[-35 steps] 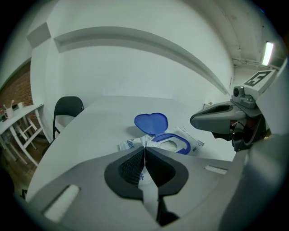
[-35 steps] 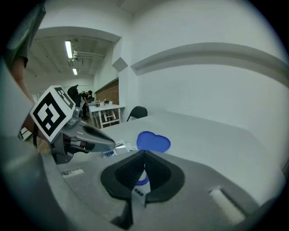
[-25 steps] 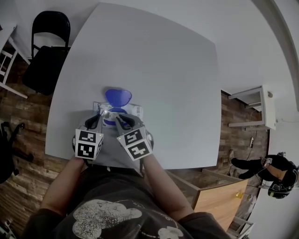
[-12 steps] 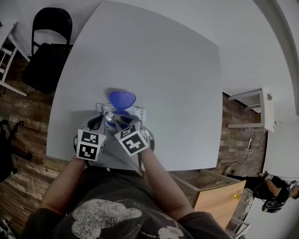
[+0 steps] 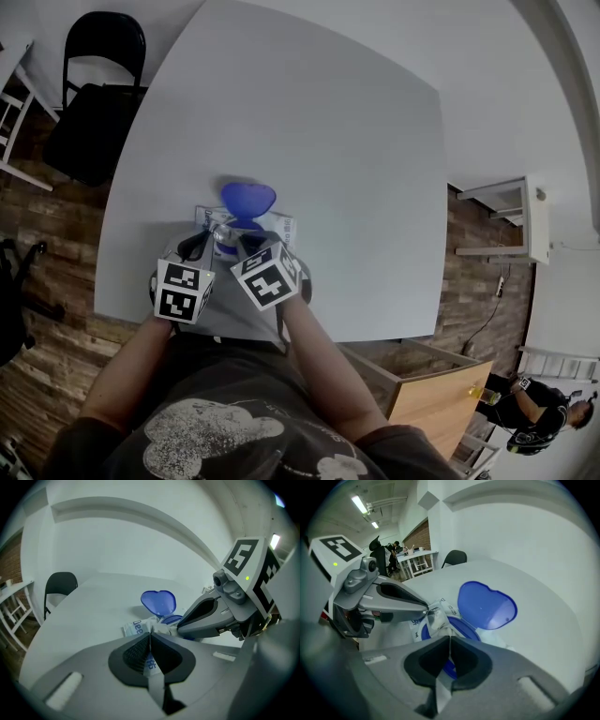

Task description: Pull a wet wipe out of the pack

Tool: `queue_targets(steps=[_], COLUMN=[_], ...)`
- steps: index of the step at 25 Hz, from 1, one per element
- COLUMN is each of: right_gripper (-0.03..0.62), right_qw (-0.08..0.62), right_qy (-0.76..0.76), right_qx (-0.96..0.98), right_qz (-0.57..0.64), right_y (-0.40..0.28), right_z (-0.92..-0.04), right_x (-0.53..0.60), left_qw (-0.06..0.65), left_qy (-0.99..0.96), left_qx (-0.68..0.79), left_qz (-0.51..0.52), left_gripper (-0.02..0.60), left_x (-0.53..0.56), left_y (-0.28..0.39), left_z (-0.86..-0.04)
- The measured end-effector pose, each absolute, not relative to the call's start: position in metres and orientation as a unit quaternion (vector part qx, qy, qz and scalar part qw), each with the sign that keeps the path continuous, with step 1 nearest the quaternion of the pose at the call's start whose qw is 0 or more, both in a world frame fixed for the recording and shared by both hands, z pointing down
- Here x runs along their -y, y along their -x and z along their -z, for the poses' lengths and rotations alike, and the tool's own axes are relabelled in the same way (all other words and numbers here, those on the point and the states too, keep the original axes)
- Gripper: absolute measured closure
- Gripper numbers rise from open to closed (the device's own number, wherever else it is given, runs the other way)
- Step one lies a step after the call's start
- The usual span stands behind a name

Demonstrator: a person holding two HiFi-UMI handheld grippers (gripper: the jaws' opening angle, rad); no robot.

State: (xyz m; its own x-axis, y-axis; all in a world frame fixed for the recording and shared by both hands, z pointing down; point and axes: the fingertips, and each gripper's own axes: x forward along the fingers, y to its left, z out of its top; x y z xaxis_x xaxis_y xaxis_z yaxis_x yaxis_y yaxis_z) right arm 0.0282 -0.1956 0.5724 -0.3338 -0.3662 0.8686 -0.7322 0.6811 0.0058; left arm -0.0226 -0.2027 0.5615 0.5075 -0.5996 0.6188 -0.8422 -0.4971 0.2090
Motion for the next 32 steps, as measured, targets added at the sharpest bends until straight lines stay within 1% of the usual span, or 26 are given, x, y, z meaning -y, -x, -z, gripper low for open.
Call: queue_targets(steps=[16, 32], right_gripper=[0.592, 0.593], right_qw=[0.423, 0.345], right_qy=[-0.385, -0.457], right_qx=[0.798, 0.805], right_qz=[-0.190, -0.157], right_y=[-0.034, -0.041], right_z=[-0.540, -0.472], right_x=[0.188, 0.190], left_qw=[0.243, 0.235], left_qy=[-0.834, -0.842], left_qx=[0.430, 0.411], left_qz=[-0.246, -0.258], left_gripper=[0.557, 0.558], left_x=[0.206, 0.202], left_y=[0.022, 0.022], left_z=[-0.564, -0.568])
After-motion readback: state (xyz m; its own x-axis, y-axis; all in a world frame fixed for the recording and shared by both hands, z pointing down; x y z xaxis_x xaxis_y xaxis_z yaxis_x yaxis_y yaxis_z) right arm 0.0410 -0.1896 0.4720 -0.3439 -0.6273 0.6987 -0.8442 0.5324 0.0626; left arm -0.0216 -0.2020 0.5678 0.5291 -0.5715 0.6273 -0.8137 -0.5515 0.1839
